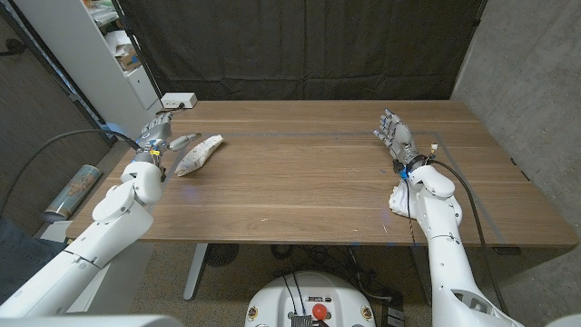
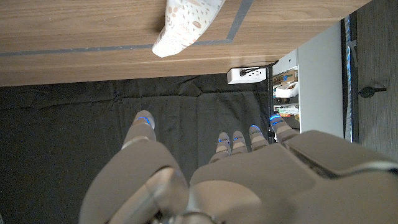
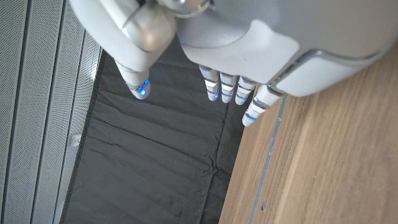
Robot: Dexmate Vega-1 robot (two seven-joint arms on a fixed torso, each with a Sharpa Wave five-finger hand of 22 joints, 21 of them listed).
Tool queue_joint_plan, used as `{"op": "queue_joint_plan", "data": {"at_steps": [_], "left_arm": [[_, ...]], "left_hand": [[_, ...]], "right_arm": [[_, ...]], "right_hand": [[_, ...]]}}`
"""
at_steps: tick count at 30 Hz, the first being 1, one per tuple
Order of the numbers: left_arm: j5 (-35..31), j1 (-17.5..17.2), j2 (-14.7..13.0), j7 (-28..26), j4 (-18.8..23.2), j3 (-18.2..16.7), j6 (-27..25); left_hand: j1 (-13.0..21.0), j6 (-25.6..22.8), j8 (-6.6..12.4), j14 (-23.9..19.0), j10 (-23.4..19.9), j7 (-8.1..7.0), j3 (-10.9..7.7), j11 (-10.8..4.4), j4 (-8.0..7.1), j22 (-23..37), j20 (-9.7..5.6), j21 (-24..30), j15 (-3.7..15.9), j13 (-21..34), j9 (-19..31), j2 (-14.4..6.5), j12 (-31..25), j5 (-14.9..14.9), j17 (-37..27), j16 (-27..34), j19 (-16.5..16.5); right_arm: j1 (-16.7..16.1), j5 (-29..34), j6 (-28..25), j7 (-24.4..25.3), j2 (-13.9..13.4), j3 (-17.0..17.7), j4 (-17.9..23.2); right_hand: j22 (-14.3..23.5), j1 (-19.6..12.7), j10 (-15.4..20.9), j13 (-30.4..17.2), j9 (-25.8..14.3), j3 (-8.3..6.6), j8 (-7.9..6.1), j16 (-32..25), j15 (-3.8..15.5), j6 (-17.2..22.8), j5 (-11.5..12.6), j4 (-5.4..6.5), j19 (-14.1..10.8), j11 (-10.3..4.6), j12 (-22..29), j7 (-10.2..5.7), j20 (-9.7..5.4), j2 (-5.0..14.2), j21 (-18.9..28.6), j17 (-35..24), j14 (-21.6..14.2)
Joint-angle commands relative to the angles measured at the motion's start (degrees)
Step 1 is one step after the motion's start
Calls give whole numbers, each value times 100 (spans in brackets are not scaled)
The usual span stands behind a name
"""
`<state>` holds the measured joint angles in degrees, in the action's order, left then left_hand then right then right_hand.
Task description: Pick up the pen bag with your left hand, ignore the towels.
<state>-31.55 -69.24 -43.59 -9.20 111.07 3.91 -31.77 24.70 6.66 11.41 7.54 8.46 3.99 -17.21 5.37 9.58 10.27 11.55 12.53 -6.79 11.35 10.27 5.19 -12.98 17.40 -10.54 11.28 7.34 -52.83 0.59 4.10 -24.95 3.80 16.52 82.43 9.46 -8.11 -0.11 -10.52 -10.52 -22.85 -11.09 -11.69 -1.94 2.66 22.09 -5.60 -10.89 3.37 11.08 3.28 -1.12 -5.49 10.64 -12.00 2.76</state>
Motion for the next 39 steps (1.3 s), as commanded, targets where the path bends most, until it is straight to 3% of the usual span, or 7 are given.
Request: {"op": "queue_joint_plan", "data": {"at_steps": [1,12,39], "left_arm": [[-276,239,-172,106,54,433,-544],[-444,486,-231,213,75,836,-1011],[-170,883,-311,224,-410,1361,-1010]], "left_hand": [[106,99,-30,27,79,-5,31,65,-10,23,60,-1,-73,13,13,16,19,46,-11,14,-8],[195,86,-21,-91,13,-24,75,117,-15,30,60,8,-161,18,16,106,-4,78,-12,44,-83],[310,32,-1,-112,-10,-23,124,109,-31,36,74,8,-177,24,17,184,-7,117,-12,27,-161]], "right_arm": [[-20,-51,35,-45,-33,51,2],[-4,-120,83,-78,-53,100,-40],[-77,-115,31,-14,-47,91,107]], "right_hand": [[27,-25,9,-26,-29,18,-20,-20,5,31,52,-18,-17,43,4,23,47,34,21,-12,-18],[27,-27,18,-26,-29,25,-19,-19,5,30,61,-20,-15,38,8,8,48,36,22,-13,-17],[28,-29,15,-27,-29,42,-17,-20,8,30,79,-24,-18,45,7,-1,53,37,24,-14,-23]]}}
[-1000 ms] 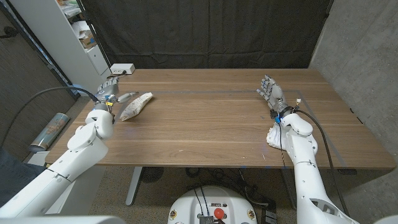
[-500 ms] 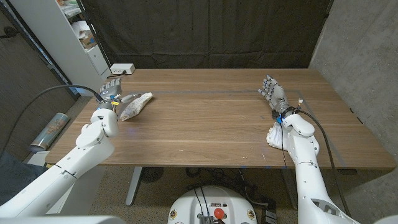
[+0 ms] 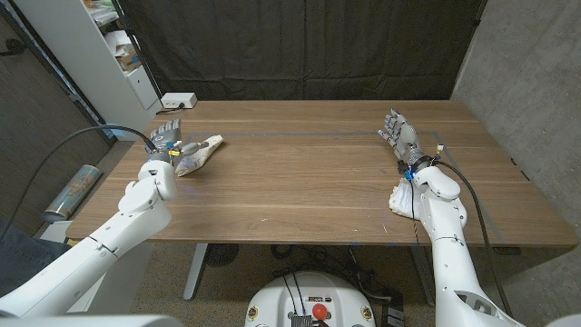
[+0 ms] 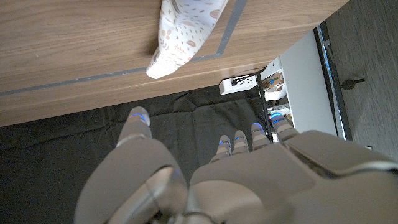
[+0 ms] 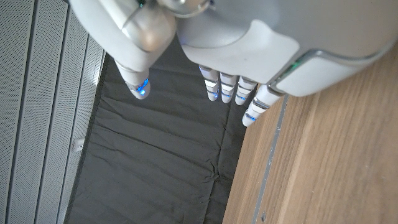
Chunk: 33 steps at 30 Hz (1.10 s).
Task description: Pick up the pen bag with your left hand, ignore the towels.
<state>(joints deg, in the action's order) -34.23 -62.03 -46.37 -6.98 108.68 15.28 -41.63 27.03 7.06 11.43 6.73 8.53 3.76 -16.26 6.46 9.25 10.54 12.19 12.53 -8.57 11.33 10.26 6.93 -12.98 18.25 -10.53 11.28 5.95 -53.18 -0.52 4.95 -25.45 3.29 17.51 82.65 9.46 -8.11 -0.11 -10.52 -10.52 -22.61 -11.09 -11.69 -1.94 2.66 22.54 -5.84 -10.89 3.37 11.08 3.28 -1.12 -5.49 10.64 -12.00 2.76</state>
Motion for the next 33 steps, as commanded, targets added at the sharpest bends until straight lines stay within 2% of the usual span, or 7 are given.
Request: {"op": "queue_joint_plan", "data": {"at_steps": [1,6,10,33], "left_arm": [[118,174,-37,16,-185,239,-21],[129,225,-38,-14,-260,339,-34],[341,223,64,-78,-372,274,60],[505,496,87,-118,-681,620,93]], "left_hand": [[83,-14,-2,-39,-14,1,31,-6,1,9,10,7,5,26,19,13,-5,35,-13,29,-24],[96,-33,4,-43,-34,6,36,-10,-3,9,10,5,2,27,19,18,-13,40,-13,28,-28],[113,-57,11,-67,-54,7,41,-11,-6,8,10,2,5,28,19,21,-20,47,-13,35,-34],[220,-113,15,-140,-119,10,53,-36,-24,6,8,-13,35,40,17,14,-42,83,-16,43,-66]], "right_arm": [[-48,-3,-55,40,7,-10,90],[-59,-1,-62,45,8,-22,100],[-62,-6,-61,44,11,-28,99],[-105,-6,-74,77,23,-16,84]], "right_hand": [[28,-29,15,-27,-29,19,-17,-21,6,31,35,0,-16,40,7,1,56,37,24,-14,-25],[28,-29,12,-27,-29,22,-16,-22,10,29,38,-1,-19,39,6,2,52,38,25,-14,-27],[28,-31,7,-27,-30,25,-38,-26,5,86,43,-2,-22,40,4,3,59,41,26,-15,-37],[28,-30,5,-28,-30,45,-53,-32,5,159,60,-3,-20,51,5,12,66,45,25,-18,-58]]}}
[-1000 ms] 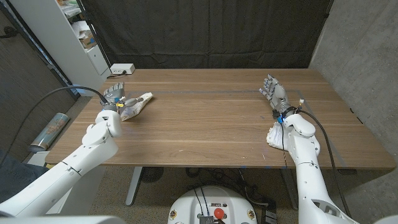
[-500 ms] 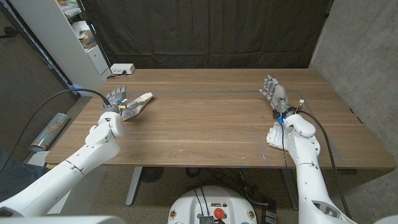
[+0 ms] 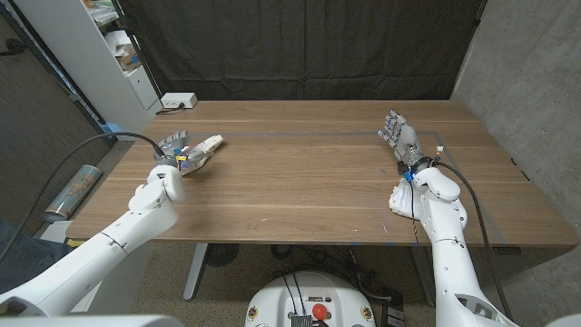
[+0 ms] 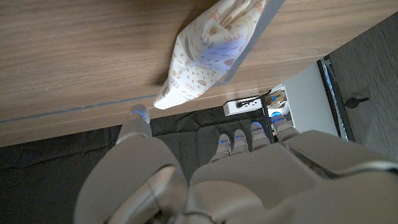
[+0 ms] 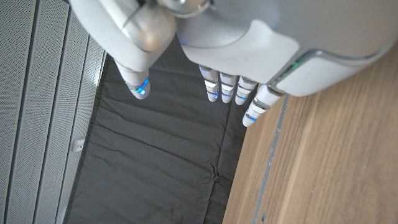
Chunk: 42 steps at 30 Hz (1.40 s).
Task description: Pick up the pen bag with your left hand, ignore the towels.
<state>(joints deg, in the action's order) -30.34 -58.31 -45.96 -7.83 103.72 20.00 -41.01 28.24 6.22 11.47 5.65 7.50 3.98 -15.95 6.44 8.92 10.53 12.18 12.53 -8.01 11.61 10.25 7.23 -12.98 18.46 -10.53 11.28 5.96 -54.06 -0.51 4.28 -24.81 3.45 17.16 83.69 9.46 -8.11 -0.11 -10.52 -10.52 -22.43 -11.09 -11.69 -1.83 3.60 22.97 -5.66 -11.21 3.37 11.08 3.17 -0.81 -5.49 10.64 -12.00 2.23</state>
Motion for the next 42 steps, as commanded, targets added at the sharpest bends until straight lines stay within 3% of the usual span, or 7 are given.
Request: {"op": "queue_joint_plan", "data": {"at_steps": [1,42], "left_arm": [[134,134,67,-35,-192,151,12],[382,504,204,-122,-720,536,119]], "left_hand": [[105,-41,15,-35,-16,-11,22,-36,8,7,8,-14,-24,13,17,-18,-42,63,-17,43,-69],[236,-52,-12,-43,-44,-22,30,-64,-22,7,10,-31,-10,26,20,-59,-45,101,-19,22,-111]], "right_arm": [[-16,-4,-6,14,4,19,-22],[36,44,-49,15,-9,72,-154]], "right_hand": [[28,-30,6,-28,-30,27,-53,-32,-6,69,16,-21,11,50,6,21,35,45,25,-18,-4],[28,-32,-2,-28,-31,53,-39,-31,-9,79,40,-23,8,48,5,23,32,57,27,-22,-8]]}}
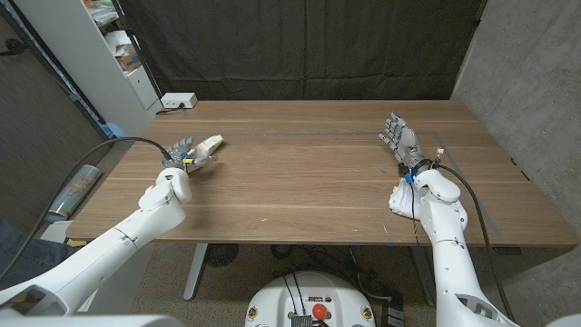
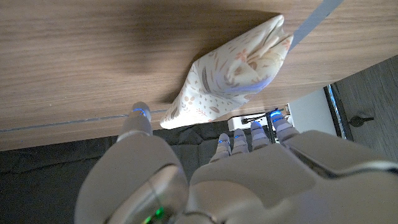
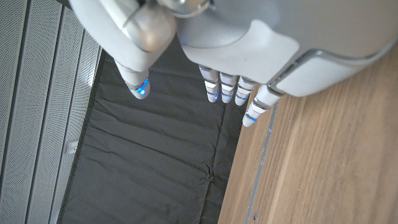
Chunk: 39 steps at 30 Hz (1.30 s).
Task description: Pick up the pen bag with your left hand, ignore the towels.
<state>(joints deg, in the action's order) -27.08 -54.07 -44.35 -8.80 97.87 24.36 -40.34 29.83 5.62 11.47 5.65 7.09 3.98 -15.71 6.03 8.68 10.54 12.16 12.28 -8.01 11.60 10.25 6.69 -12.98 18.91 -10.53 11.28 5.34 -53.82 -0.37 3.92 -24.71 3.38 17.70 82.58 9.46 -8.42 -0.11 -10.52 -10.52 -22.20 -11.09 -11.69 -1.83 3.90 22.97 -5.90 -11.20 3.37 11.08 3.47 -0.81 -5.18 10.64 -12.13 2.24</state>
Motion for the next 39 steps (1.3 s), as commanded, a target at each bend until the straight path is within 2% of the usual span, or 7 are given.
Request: {"op": "queue_joint_plan", "data": {"at_steps": [1,9,11,24,27,33,39], "left_arm": [[42,98,34,1,-135,126,28],[51,133,28,22,-189,201,41],[45,133,57,-24,-215,215,32],[94,152,189,-181,-322,250,29],[96,141,250,-292,-342,233,10],[95,158,326,-389,-372,244,-41],[162,131,425,-567,-394,166,-1]], "left_hand": [[83,13,-15,-40,-12,-23,7,-33,1,6,12,-7,-11,27,20,-7,-48,58,-19,20,-51],[119,31,-24,-67,-36,-27,4,-52,-3,6,12,-10,-3,30,21,-24,-56,65,-20,26,-60],[152,22,-22,-118,-75,-26,2,5,-5,9,8,-3,-3,32,21,-36,-69,71,-20,41,-88],[316,-219,41,-321,-386,-9,8,-6,-13,56,-4,130,20,39,26,-71,-168,97,-31,81,-453],[429,-327,61,-561,-566,-23,-6,-18,-7,78,-3,212,41,40,30,-107,-219,108,-36,148,-683],[832,-686,116,-1132,-1127,-20,-81,-214,29,119,0,430,254,39,39,-216,-360,96,-39,258,-1316],[1621,-1394,222,-2116,-1977,-63,-259,-523,79,137,-21,832,634,41,58,-438,-527,-132,-42,439,-2430]], "right_arm": [[13,31,-15,7,0,19,-46],[33,32,1,-9,10,21,-99],[42,35,5,-11,13,19,-115],[14,48,-28,-5,31,44,-103],[9,45,-38,-8,31,51,-102],[9,41,-46,-21,27,64,-122],[27,28,-42,-46,17,80,-155]], "right_hand": [[28,-1,-4,-28,-31,30,-39,-30,-7,49,40,1,8,49,4,-9,32,26,26,-9,-7],[28,-2,-3,-28,-31,35,-35,-30,-3,47,44,0,9,52,5,-14,32,29,26,-10,-9],[28,-2,-1,-28,-31,37,-34,-30,-2,47,46,0,7,49,5,-10,32,30,27,-10,-9],[28,-2,0,-28,-31,47,-30,-29,-4,47,52,-1,8,52,6,-13,33,33,26,-11,-8],[28,-2,-6,-28,-31,49,-31,-29,-5,50,53,0,8,46,4,-11,31,33,26,-12,-9],[28,-2,-5,-28,-32,52,-28,-31,-6,46,56,-1,8,48,5,-15,26,36,26,-12,-13],[28,-2,-5,-28,-32,56,-27,-34,-3,47,58,-1,8,48,5,-12,27,38,27,-13,-21]]}}
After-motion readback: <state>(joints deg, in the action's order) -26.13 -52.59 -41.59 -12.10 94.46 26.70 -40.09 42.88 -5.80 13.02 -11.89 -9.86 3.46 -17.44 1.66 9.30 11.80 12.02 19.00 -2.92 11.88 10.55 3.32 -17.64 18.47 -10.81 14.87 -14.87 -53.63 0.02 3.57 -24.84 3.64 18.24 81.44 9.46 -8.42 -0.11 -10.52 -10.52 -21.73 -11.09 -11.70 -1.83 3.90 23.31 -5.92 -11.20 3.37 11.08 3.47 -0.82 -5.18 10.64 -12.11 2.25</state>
